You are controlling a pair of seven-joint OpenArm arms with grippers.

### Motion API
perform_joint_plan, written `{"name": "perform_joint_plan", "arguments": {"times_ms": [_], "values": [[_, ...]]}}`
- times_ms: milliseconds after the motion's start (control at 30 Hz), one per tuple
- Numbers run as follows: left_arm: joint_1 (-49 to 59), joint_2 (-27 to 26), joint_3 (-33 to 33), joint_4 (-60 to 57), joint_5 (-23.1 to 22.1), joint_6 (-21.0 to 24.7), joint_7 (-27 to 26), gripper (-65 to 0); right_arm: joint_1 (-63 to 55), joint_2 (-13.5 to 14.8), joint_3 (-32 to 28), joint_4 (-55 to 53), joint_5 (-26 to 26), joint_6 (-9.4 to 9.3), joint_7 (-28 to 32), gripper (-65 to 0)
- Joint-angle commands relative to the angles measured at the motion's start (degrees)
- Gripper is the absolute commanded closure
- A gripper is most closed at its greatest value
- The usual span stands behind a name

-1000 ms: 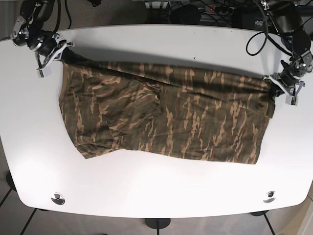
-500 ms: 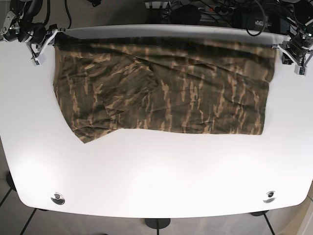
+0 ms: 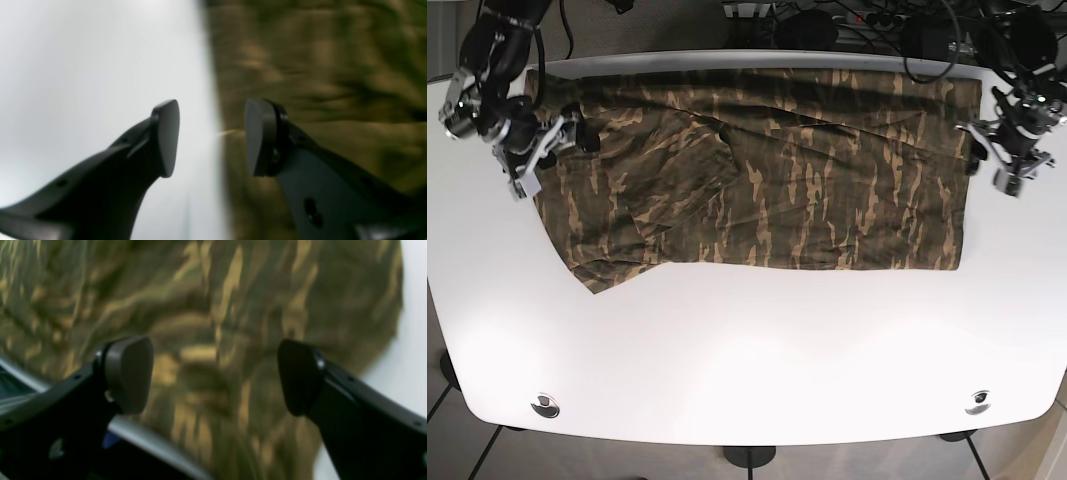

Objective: Fold the T-shirt properly

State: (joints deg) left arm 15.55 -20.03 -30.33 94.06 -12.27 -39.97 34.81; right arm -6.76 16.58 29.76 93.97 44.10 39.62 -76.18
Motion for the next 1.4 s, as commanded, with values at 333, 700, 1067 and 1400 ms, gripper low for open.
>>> {"name": "perform_joint_plan", "arguments": {"times_ms": [333,700,1067,1400], "values": [[0.0,4.9,8.3,3.1,-0.7,0.0,-1.2,-29.3,16.8,0.5,-14.9,-20.0,1.5,0.08,13.6,-55.3],[-0.1,4.7,8.0,1.1,-0.7,0.0,-1.3,-29.3,19.5,0.3,-21.2,-26.4,1.8,0.08,18.5,-46.1],[-0.2,4.7,8.0,0.9,-0.7,0.0,-1.3,-29.3,19.5,-1.3,-21.2,-26.7,1.5,0.16,17.3,-27.7],[-0.3,4.6,8.0,-2.1,-0.7,0.0,-1.4,-29.2,18.0,-1.2,-20.7,-19.8,1.5,0.08,17.7,-1.3]]}}
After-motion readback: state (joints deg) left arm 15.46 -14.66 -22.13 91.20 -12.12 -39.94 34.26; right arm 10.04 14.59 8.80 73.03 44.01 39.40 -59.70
